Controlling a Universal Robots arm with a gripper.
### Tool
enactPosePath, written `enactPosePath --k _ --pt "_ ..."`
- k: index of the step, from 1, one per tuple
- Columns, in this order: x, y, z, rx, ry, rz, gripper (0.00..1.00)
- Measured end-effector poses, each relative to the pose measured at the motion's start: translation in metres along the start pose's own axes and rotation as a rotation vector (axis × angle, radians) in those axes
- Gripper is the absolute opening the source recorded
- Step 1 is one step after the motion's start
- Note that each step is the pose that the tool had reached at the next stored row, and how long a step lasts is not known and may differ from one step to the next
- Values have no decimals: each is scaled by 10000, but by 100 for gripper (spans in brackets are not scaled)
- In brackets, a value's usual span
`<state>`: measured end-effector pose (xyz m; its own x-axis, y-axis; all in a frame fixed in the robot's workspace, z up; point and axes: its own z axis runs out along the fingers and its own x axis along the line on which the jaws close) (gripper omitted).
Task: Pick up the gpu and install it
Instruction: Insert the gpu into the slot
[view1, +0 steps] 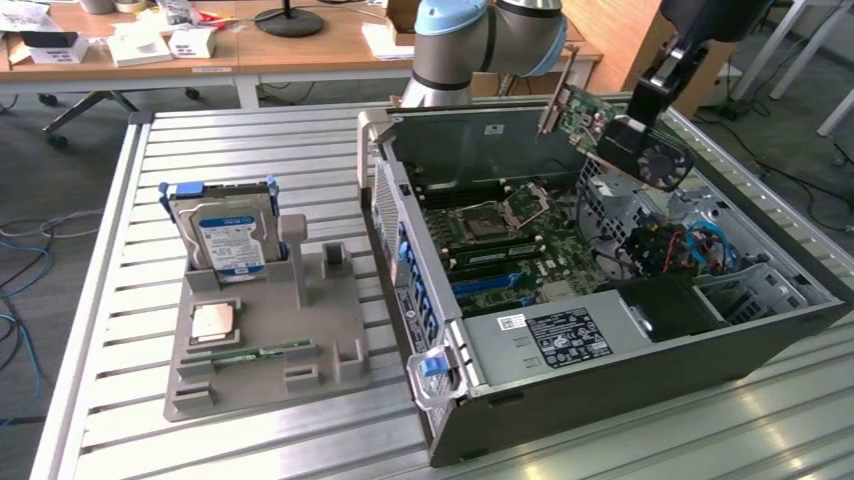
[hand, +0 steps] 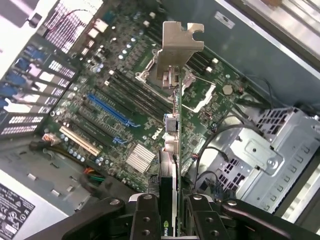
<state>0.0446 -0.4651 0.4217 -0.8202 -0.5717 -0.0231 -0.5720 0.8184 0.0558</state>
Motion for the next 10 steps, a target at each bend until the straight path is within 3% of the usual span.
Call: enactPosePath --k 10 --pt "0 -1 10 -43 101 -1822 26"
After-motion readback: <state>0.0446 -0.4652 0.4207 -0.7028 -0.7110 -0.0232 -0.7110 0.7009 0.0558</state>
